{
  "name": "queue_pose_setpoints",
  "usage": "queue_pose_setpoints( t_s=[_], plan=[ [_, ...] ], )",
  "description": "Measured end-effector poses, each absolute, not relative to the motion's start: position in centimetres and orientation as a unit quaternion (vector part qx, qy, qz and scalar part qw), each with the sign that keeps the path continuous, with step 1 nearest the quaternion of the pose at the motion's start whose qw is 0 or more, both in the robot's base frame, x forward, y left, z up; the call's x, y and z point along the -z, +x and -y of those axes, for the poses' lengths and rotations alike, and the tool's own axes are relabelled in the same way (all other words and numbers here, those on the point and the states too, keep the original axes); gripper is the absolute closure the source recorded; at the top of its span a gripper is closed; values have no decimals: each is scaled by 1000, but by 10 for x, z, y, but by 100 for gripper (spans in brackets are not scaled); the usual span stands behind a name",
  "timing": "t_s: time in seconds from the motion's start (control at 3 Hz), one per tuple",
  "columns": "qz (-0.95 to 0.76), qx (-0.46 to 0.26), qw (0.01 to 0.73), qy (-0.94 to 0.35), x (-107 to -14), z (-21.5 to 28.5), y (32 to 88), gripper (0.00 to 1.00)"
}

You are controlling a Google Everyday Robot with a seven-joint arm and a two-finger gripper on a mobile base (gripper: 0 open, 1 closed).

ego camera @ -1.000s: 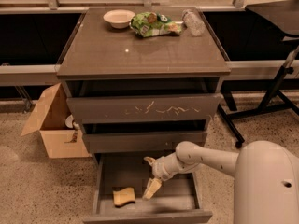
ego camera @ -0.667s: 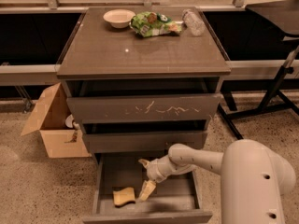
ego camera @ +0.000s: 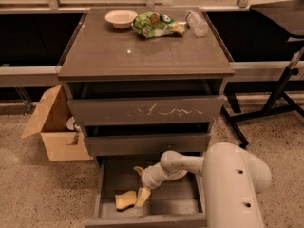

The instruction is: Pick sponge from bottom drawer and place on counter

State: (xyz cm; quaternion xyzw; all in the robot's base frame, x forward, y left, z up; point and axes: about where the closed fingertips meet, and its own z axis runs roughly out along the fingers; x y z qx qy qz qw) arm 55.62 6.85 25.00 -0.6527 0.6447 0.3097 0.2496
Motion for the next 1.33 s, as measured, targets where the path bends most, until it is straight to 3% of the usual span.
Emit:
queue_pose_setpoints(
  t_s=[1.33],
  plan=[
    [-614,-300,221,-696,-143,-124,573,0]
  ],
)
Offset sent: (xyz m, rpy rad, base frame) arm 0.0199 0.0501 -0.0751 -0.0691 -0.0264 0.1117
